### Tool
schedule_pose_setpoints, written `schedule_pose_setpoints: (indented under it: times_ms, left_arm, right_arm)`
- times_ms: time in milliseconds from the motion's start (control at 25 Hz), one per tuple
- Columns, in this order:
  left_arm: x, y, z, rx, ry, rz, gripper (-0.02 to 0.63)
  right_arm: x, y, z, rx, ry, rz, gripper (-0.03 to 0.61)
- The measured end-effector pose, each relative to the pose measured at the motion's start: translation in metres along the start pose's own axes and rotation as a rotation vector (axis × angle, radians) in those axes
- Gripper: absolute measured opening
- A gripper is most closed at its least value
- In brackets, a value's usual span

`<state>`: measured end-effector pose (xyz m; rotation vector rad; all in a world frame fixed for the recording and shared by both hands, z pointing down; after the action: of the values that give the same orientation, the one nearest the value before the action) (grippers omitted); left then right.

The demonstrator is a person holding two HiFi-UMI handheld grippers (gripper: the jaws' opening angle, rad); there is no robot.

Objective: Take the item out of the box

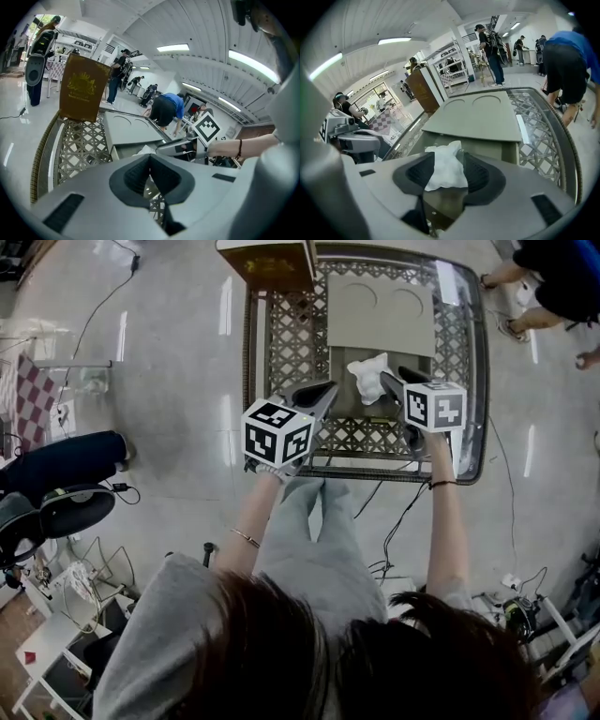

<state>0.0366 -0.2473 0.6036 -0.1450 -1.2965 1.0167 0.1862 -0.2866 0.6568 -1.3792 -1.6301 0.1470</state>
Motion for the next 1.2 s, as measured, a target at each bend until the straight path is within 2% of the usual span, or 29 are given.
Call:
schedule_pose_setpoints:
  times_ms: [120, 480, 680, 1200]
  left_arm:
    - [0.003, -0.003, 0.003, -0.002, 0.004, 0.012, 0.017]
    - [0.009, -0.008, 0.007, -0.005, 0.024, 0.030, 0.017]
    - [0.011, -0.007, 0.007, -0.001, 0.028, 0.037, 0.017]
    - [0.011, -0.006, 0.006, 0.000, 0.024, 0.028, 0.017]
  right_arm:
    - [0.003, -0.008, -0.005, -0.001, -0.007, 0.024, 0.213]
    - [0.012, -0.023, -0.011, 0.021, 0.005, 0.107, 0.209]
    - [0.016, -0.025, -0.011, 0.044, 0.024, 0.146, 0.142]
    - [0.021, -0.028, -0.009, 0.021, -0.009, 0.152, 0.076]
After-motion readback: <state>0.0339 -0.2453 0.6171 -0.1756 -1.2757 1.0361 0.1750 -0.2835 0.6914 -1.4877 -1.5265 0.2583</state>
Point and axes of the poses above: the fingertips, and each gripper's own axes: y backward along the fingers, z to its left, x out of its underside, the point moved 3 cm from there along y, backward along the fingers, and after that the axes turned 15 degrees about -x, right-handed, at the moved point
